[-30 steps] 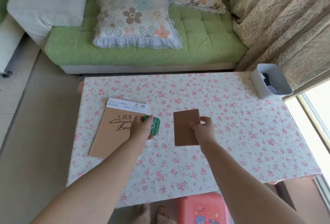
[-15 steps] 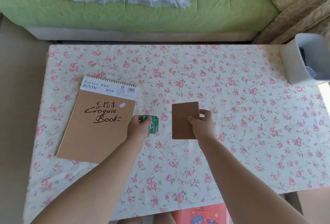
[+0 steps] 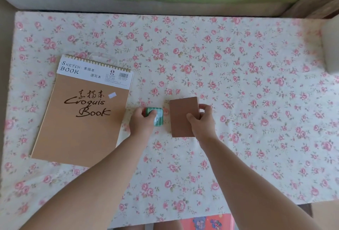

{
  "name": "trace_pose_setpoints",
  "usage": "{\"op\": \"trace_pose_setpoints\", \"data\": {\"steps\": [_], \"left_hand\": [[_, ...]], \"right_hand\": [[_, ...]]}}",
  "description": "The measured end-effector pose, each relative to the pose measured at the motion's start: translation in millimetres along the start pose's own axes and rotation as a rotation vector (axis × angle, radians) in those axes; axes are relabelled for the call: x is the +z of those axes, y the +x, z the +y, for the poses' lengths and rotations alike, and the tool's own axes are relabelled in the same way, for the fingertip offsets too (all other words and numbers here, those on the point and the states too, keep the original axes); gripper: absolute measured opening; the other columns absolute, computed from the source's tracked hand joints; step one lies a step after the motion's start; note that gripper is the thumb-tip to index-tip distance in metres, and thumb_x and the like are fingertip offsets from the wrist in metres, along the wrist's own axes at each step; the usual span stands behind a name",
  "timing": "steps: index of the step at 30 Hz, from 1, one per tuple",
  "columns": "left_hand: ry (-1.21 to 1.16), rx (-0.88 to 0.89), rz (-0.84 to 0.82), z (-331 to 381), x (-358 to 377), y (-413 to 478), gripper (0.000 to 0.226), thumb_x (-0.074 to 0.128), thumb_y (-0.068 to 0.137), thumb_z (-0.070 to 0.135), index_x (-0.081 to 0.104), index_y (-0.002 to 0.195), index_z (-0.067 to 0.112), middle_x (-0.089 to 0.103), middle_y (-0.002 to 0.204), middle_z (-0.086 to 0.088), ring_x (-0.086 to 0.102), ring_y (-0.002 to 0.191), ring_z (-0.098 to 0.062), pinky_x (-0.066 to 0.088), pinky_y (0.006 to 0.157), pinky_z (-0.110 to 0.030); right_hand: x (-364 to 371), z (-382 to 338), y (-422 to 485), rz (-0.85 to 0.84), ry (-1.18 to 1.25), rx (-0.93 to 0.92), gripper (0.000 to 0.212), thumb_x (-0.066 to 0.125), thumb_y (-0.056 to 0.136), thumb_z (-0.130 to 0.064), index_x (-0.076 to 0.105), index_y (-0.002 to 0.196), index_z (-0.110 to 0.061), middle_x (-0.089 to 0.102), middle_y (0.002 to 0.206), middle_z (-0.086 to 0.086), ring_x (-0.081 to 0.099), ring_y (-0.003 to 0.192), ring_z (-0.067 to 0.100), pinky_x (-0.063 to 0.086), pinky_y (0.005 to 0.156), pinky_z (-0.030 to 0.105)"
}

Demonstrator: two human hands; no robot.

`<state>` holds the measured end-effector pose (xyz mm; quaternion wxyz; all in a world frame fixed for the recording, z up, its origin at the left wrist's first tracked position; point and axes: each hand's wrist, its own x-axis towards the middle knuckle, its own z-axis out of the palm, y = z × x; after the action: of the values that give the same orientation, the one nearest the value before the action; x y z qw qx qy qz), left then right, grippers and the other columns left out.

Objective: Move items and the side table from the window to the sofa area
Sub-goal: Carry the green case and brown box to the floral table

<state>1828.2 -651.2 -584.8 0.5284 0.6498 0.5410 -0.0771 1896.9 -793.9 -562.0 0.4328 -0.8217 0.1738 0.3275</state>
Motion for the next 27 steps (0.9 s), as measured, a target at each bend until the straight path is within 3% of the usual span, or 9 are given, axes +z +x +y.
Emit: {"op": "trace_pose_setpoints", "data": {"steps": [3,7,14,19,27], "left_hand": [[0.067,0.035,0.024,1.4,1.4,-3.9,0.022,0.059,0.089,0.021,0.058,0.108,0.009,0.055,0.096,-0.003,0.059,0.097,-0.029,0.040,0.072,-0.027],[0.145,0.027,0.108,1.8,1.5,-5.5,0.033,0.059,0.089,0.025,0.058,0.115,0.005,0.062,0.108,-0.009,0.058,0.102,-0.028,0.038,0.075,-0.027],[0.327,0.067,0.189,-10.0,-2.4,3.4,0.037,0.061,0.086,0.038,0.055,0.109,0.010,0.059,0.114,-0.009,0.060,0.095,-0.030,0.046,0.070,-0.034],[0.355,0.082,0.173,-12.8,-2.7,5.1,0.032,0.059,0.087,0.038,0.059,0.102,0.010,0.062,0.103,-0.009,0.058,0.086,-0.027,0.046,0.067,-0.033],[0.360,0.055,0.145,-10.3,-8.9,-1.0,0.038,0.056,0.088,0.040,0.057,0.105,0.006,0.062,0.105,-0.012,0.060,0.088,-0.030,0.042,0.063,-0.032]], "right_hand": [[1.3,2.3,0.3,0.023,-0.066,-0.015,0.035,0.055,0.090,-0.016,0.040,0.122,-0.020,0.060,0.105,0.006,0.061,0.096,0.026,0.055,0.082,0.046],[0.3,5.2,2.7,0.059,-0.181,-0.080,0.042,0.054,0.092,-0.018,0.041,0.131,-0.014,0.058,0.120,0.008,0.057,0.103,0.025,0.050,0.083,0.036],[1.5,14.5,3.6,0.167,-0.375,-0.133,0.043,0.053,0.092,-0.025,0.045,0.132,-0.008,0.050,0.128,0.010,0.051,0.114,0.027,0.038,0.082,0.026],[5.9,19.8,6.9,0.177,-0.443,-0.154,0.035,0.052,0.092,-0.025,0.052,0.124,-0.010,0.053,0.122,0.009,0.050,0.112,0.026,0.043,0.087,0.034],[1.1,14.8,0.2,0.136,-0.456,-0.087,0.043,0.050,0.093,-0.027,0.044,0.132,-0.010,0.048,0.129,0.011,0.050,0.116,0.028,0.045,0.088,0.037]]}}
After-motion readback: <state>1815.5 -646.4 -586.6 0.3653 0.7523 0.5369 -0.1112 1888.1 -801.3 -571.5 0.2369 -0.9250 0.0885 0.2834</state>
